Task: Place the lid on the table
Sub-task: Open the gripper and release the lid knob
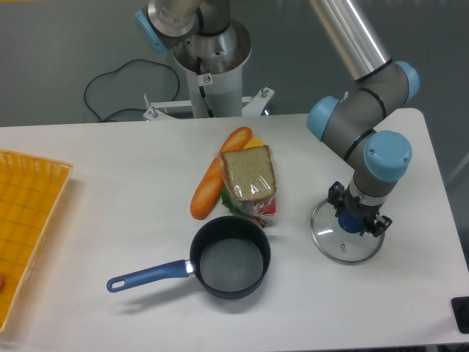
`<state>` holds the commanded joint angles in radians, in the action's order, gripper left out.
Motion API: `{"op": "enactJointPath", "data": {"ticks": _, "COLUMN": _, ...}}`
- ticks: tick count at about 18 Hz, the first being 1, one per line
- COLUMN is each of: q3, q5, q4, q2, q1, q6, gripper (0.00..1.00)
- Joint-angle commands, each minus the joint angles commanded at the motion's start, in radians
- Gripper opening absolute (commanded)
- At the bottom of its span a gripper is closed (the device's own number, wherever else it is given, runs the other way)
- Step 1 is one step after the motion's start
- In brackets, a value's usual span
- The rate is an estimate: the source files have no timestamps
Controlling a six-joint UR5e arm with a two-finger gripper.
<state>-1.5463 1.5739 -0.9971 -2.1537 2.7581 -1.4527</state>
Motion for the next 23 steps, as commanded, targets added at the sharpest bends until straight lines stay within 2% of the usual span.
{"op": "enactJointPath", "data": {"ticks": 3, "q3": 0.0, "q5": 0.0, "q4": 0.0, "q2": 0.0, "q1": 0.0, "q6": 0.0, "gripper": 0.92}}
{"op": "enactJointPath", "data": {"ticks": 6, "q3": 0.0, "q5": 0.0, "q4": -0.002, "q2": 0.0, "q1": 0.0, "q6": 0.0, "gripper": 0.99}}
{"op": "enactJointPath", "data": {"ticks": 13, "q3": 0.0, "q5": 0.0, "q4": -0.003, "q2": 0.015, "q1": 0.0, "q6": -0.003, "gripper": 1.0}}
{"op": "enactJointPath", "data": {"ticks": 23, "q3": -0.009, "q5": 0.0, "q4": -0.014, "q2": 0.097, "q1": 0.006, "q6": -0.015, "gripper": 1.0}}
